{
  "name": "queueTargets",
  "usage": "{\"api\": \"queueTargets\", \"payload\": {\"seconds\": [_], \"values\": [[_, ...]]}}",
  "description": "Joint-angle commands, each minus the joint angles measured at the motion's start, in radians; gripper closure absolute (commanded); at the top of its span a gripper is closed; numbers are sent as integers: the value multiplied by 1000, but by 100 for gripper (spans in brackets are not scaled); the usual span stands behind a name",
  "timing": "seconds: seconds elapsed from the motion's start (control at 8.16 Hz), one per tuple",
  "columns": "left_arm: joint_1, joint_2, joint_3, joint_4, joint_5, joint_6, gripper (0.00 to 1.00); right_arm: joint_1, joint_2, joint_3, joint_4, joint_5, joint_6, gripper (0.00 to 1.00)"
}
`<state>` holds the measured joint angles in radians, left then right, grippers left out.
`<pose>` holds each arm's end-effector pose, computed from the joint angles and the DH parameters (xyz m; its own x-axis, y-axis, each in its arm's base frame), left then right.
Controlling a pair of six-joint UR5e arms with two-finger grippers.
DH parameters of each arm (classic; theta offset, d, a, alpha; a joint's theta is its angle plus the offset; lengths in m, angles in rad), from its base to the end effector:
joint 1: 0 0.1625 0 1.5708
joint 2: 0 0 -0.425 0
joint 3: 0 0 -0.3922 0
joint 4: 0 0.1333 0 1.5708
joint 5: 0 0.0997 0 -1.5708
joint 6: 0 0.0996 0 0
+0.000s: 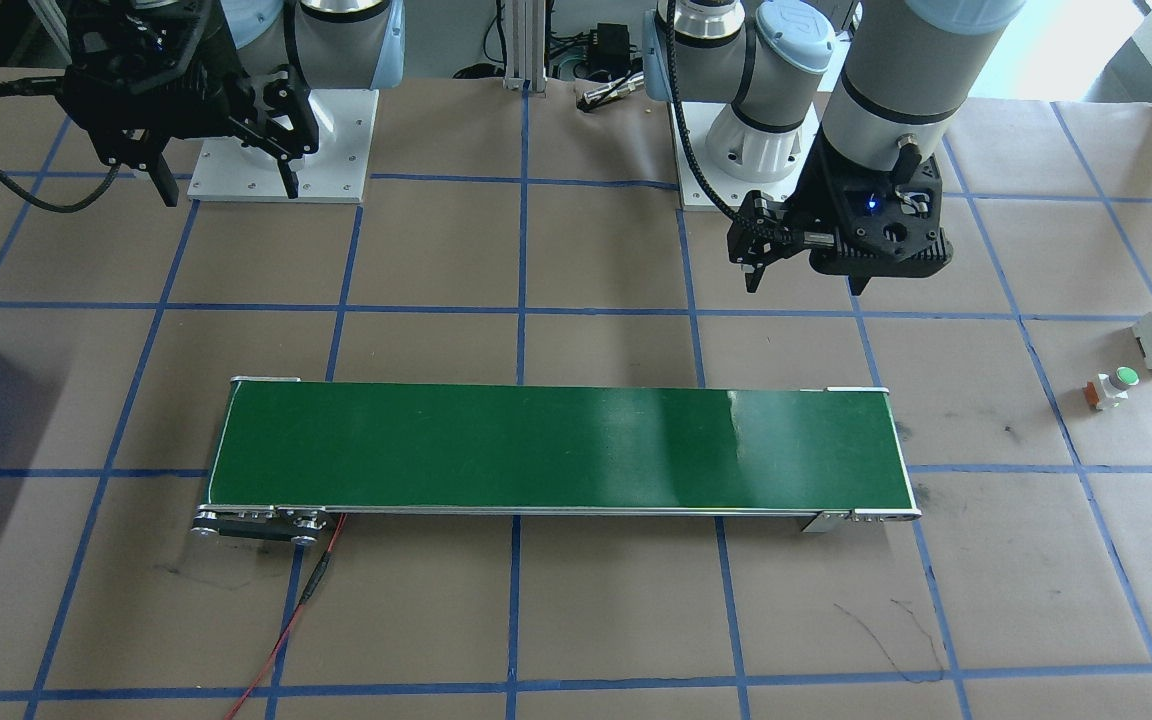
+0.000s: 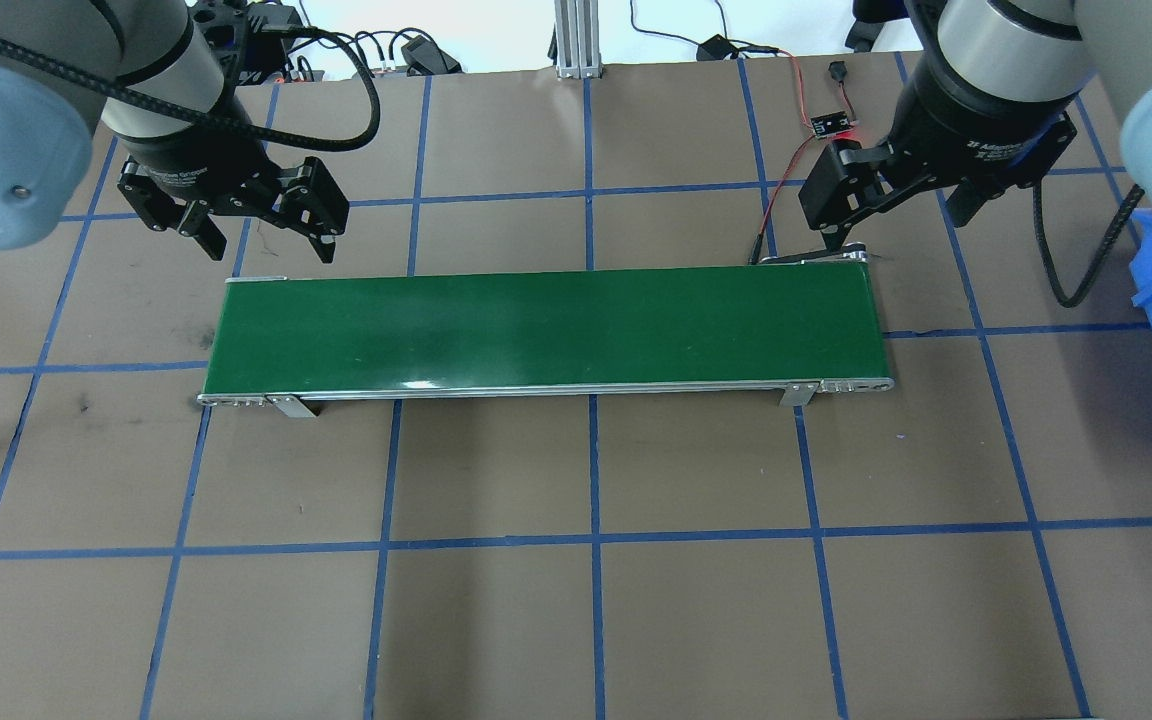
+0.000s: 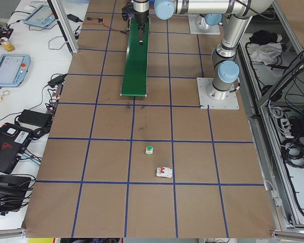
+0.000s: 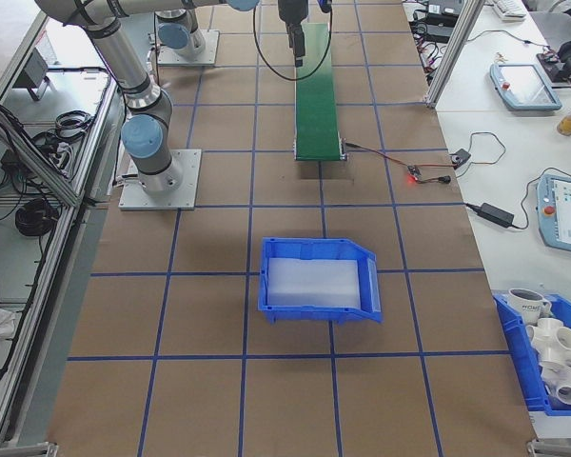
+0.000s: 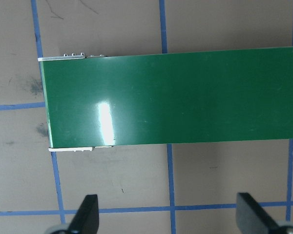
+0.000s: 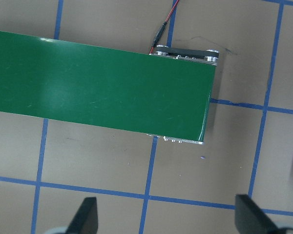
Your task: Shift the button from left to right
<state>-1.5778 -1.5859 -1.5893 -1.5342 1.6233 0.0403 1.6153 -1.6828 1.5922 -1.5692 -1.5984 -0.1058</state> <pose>-0.1316 -0.4975 0.4751 -0.9975 0.0471 -0.0526 0.0472 0.9989 -0.0009 0.1505 -0.4450 0.5300 -0.9885 -0.1469 0.0367 -0.1495 0.9851 -0.0855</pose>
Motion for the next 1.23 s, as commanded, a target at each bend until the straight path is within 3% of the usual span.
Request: {"api": "queueTargets", "payload": {"seconds": [0.0, 0.25, 0.37, 0.74, 0.98, 1.1], "values": [[1, 20, -6, 5, 1, 1, 0, 0, 0, 0, 0, 0, 0, 1], [21, 23, -8, -24, 6, 139, 0, 0, 0, 0, 0, 0, 0, 1], [74, 8, -8, -18, 6, 236, 0, 0, 0, 0, 0, 0, 0, 1], [423, -15, -11, 0, 0, 367, 0, 0, 0, 0, 0, 0, 0, 1], [545, -81, -3, 29, 4, 487, 0, 0, 0, -1, 0, 0, 0, 1], [564, -95, 2, 69, 6, 519, 0, 0, 0, 0, 0, 2, 0, 1]]}}
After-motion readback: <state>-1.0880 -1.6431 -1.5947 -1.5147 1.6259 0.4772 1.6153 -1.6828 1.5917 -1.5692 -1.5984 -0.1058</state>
